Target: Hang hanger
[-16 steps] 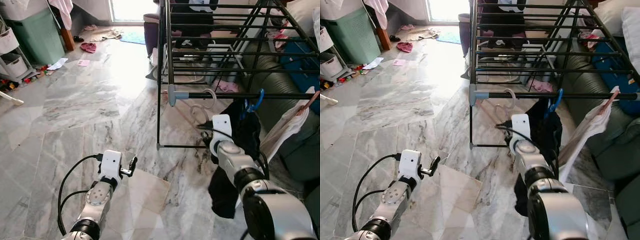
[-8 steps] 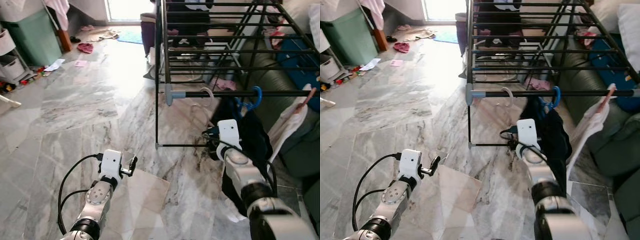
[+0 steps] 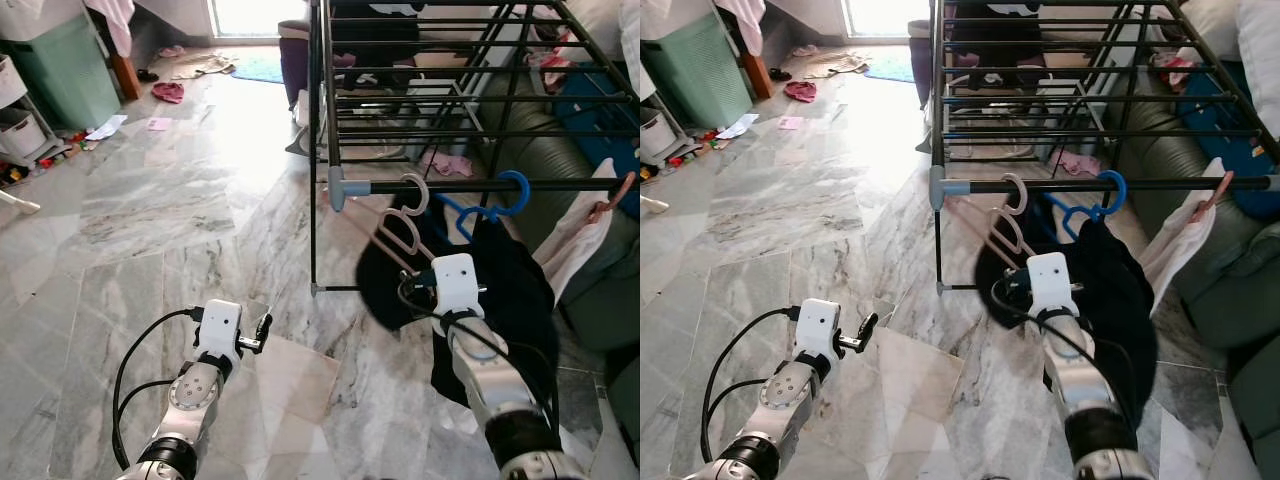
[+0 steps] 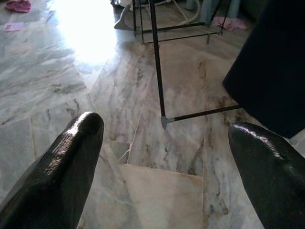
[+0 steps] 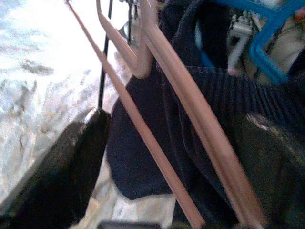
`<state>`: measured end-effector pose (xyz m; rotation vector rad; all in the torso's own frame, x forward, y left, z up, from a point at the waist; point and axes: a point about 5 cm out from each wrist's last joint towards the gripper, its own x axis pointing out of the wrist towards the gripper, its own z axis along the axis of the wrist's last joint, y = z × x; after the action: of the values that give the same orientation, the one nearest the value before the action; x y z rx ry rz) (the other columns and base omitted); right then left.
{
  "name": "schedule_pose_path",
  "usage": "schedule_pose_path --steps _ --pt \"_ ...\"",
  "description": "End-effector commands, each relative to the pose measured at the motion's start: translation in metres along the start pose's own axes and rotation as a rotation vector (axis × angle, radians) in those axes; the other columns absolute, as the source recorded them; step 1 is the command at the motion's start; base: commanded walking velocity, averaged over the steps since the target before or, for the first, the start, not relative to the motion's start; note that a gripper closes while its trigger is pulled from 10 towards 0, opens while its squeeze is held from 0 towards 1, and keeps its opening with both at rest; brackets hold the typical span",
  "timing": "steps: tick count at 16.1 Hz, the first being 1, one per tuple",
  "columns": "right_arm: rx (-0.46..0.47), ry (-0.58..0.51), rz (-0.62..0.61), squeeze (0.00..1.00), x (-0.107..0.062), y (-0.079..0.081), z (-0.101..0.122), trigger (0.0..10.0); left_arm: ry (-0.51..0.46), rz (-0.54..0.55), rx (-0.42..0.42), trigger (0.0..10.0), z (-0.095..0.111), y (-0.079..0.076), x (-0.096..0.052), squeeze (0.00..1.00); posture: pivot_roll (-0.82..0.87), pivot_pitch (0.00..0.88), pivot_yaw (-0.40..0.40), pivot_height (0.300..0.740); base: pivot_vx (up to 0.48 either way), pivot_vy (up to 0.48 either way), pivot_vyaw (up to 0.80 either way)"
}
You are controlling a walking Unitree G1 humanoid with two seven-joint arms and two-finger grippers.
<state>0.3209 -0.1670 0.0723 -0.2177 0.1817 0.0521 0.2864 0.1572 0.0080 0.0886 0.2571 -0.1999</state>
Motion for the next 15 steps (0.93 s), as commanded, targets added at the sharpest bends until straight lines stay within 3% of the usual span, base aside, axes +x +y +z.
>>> schedule_pose_path --steps 1,4,7,15 --pt "-0.003 -0.028 -0.007 1.0 -0.004 0.001 0.002 10.0 0.027 -0.005 0.009 10.0 -0.004 0.001 -0.002 0.0 -0.1 0.095 0.019 0.74 0.0 0.0 0.0" --pt "-0.139 -0.114 -0.045 1.0 -0.022 0.007 -0.002 10.0 0.031 -0.004 0.007 10.0 -0.006 0.0 -0.002 0.0 -0.1 0.1 0.021 0.74 0.0 0.0 0.0" --pt "-0.218 -0.118 -0.066 1.0 -0.033 0.011 -0.015 10.0 0.02 0.035 -0.003 10.0 -0.005 0.002 -0.002 0.0 -0.11 0.101 0.021 0.74 0.0 0.0 0.0" --pt "-0.241 -0.156 -0.067 1.0 -0.047 0.023 -0.019 10.0 0.074 0.151 0.036 10.0 -0.011 0.01 -0.004 0.0 -0.1 0.101 0.015 0.74 0.0 0.0 0.0"
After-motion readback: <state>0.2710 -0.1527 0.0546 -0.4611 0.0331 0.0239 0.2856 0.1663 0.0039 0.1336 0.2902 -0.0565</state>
